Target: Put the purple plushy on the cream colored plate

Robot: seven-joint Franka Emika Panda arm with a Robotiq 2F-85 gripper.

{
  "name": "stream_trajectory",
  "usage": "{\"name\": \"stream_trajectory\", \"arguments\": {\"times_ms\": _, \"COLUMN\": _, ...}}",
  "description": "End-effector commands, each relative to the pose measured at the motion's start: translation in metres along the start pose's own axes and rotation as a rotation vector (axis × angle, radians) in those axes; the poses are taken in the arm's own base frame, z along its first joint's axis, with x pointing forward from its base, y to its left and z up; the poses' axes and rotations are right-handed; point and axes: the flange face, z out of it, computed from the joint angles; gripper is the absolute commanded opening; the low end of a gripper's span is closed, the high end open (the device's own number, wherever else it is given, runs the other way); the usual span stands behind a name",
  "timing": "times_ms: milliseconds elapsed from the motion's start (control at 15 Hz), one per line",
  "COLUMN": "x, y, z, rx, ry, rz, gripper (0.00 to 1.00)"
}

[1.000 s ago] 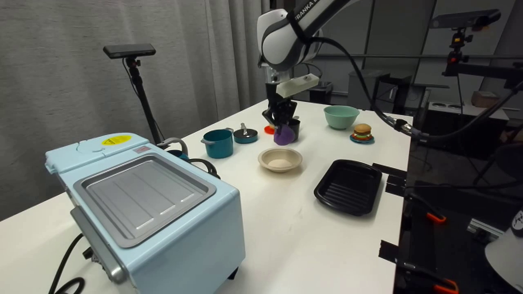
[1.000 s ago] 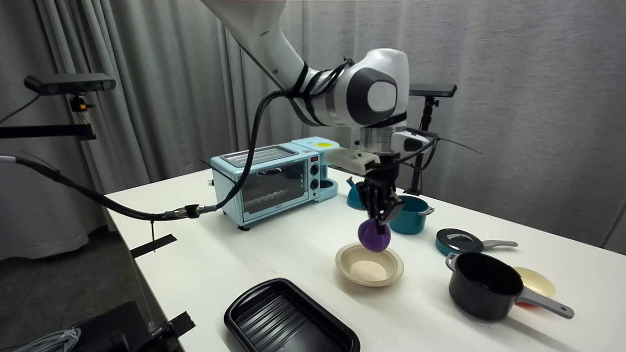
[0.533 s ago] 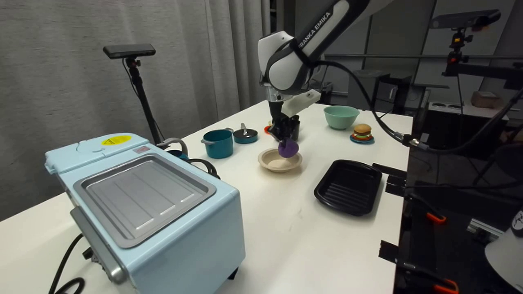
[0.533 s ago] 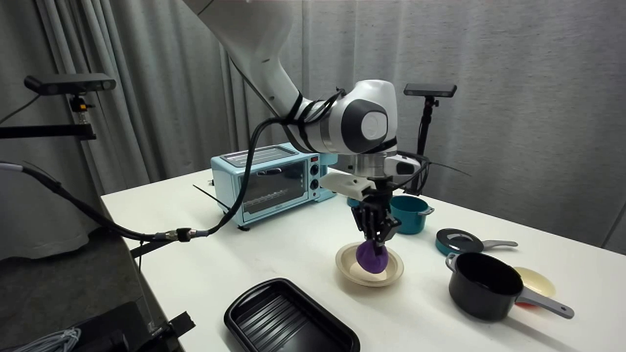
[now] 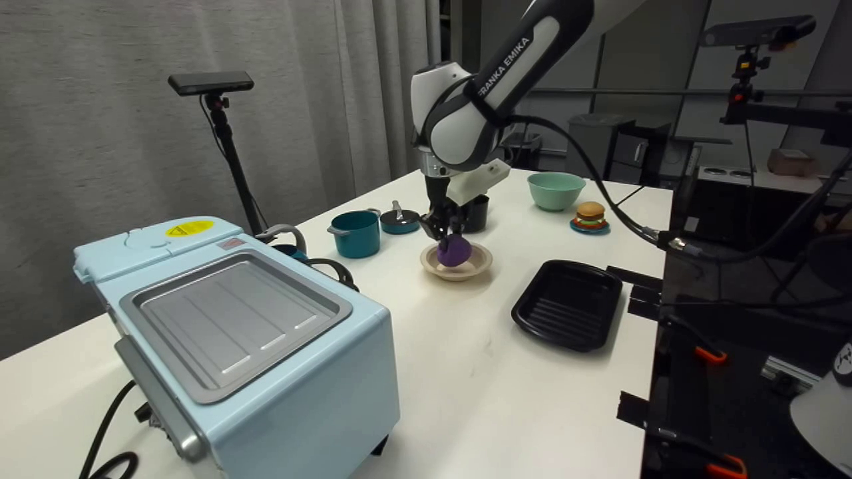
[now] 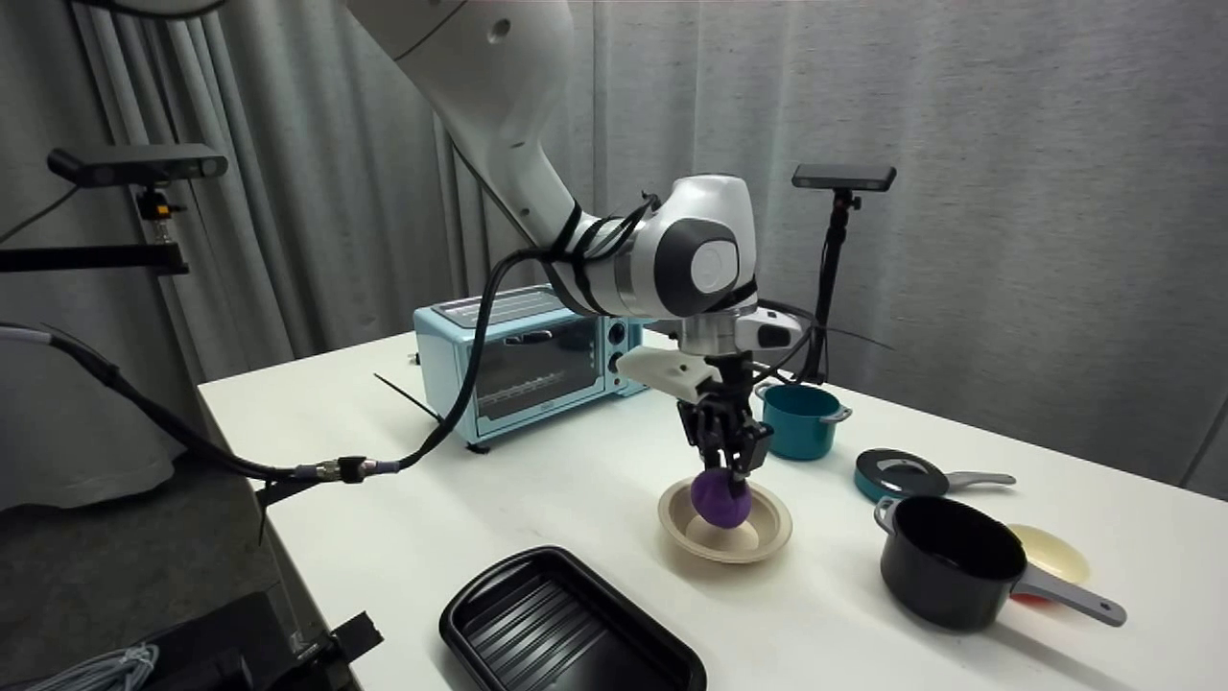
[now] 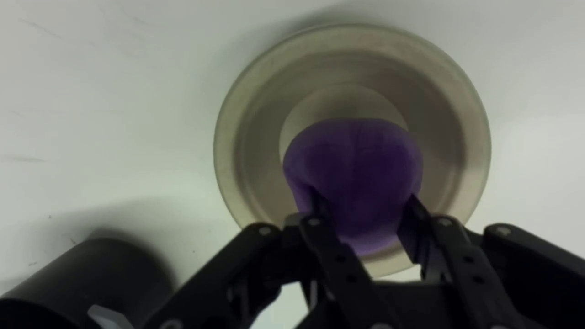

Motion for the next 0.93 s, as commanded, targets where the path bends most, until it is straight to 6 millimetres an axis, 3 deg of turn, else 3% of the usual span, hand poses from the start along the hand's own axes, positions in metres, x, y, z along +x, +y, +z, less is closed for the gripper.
{"name": "stream_trajectory", "arguments": {"times_ms": 0, "x": 0.008, "y": -0.003, "z": -0.014, "rx": 0.001, "ry": 0.028, "rz": 0.011, "gripper": 0.72}}
{"name": "stream_trajectory", "arguments": {"times_ms": 267, "x": 0.013, "y": -0.001, "z": -0.035, "rx": 0.015, "ry": 0.048, "rz": 0.014, "gripper": 0.99}}
{"name": "stream_trajectory", "arguments": {"times_ms": 867, "x": 0.023, "y": 0.007, "z": -0.1, "rx": 0.06, "ry": 0.126, "rz": 0.036, "gripper": 1.0}}
